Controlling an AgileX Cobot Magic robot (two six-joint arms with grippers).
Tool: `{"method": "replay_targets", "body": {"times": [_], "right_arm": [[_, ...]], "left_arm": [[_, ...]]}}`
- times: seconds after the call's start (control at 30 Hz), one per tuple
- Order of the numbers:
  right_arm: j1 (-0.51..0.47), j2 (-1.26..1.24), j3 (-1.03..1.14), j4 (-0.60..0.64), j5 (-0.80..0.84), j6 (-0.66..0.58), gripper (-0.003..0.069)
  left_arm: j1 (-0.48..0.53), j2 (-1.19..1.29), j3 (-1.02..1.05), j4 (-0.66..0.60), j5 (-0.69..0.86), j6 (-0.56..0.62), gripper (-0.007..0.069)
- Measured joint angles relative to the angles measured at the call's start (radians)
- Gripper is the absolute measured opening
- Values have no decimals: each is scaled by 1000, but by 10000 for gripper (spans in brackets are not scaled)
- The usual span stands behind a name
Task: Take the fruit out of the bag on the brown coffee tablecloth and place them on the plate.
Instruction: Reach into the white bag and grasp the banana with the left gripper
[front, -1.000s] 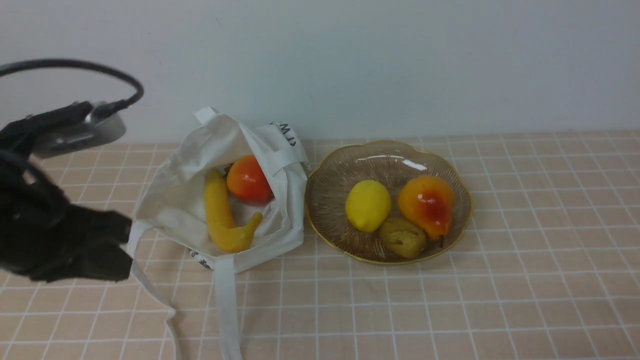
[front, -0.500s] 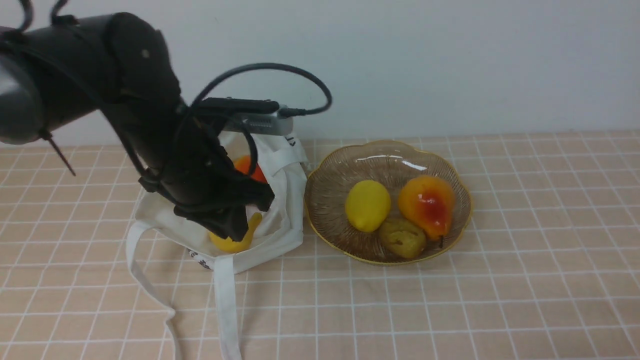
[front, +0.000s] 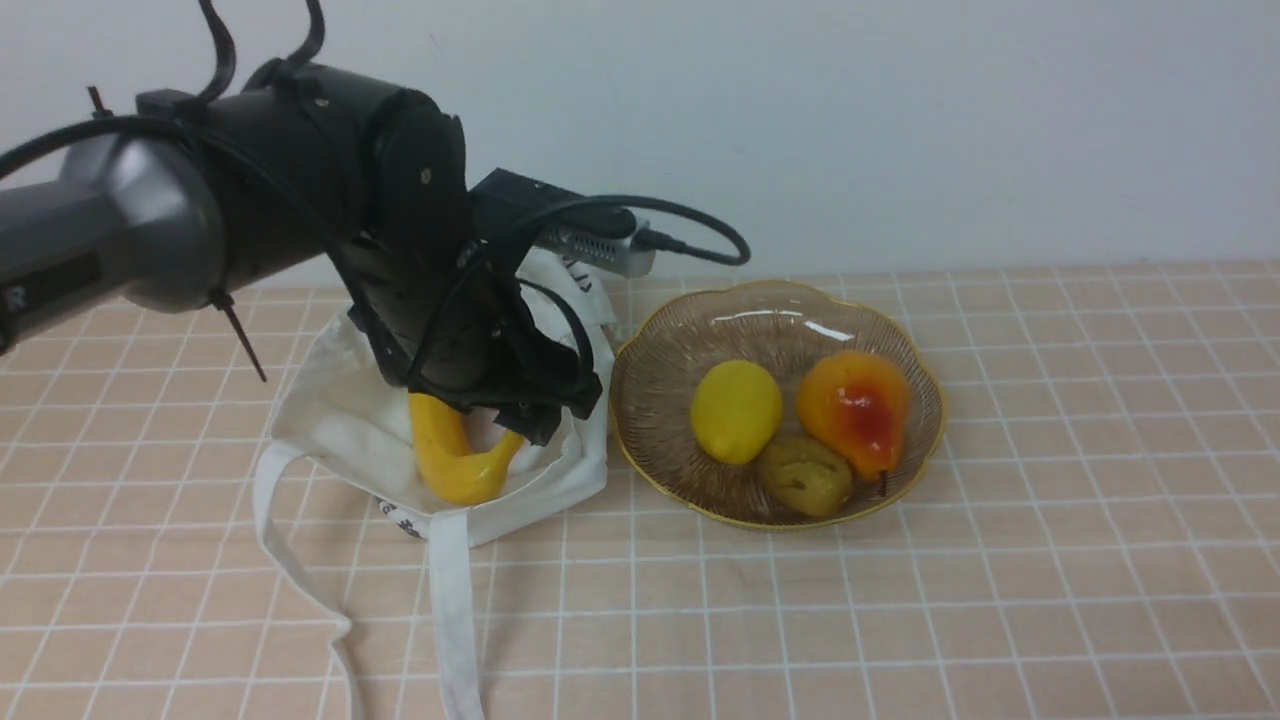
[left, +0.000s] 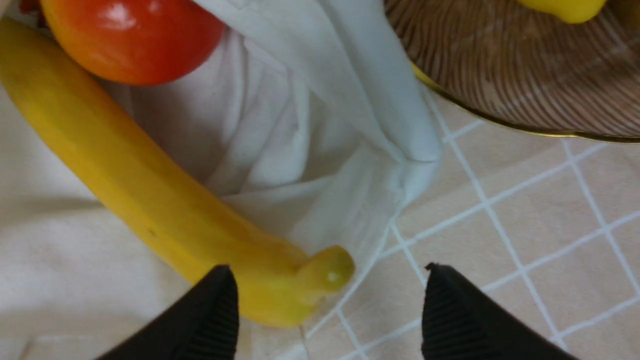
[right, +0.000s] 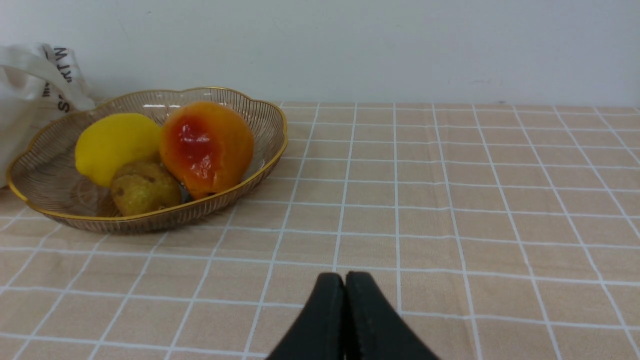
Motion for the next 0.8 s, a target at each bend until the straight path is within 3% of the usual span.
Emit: {"method": "replay_targets", "body": {"times": [0.3,0.4,0.53,0.8], "right_arm": [[0,0,0,0,0,0,-15],[0,0,0,0,0,0,-15],[0,0,0,0,0,0,-15],[0,0,0,1,0,0,-15]], "left_arm": [[0,97,0,26,-26,-4,435],[0,114,0,40,-27,-5,351],[0,98,0,58,-16,-5,101],[0,-27,-51,55,160,-5,97]]}}
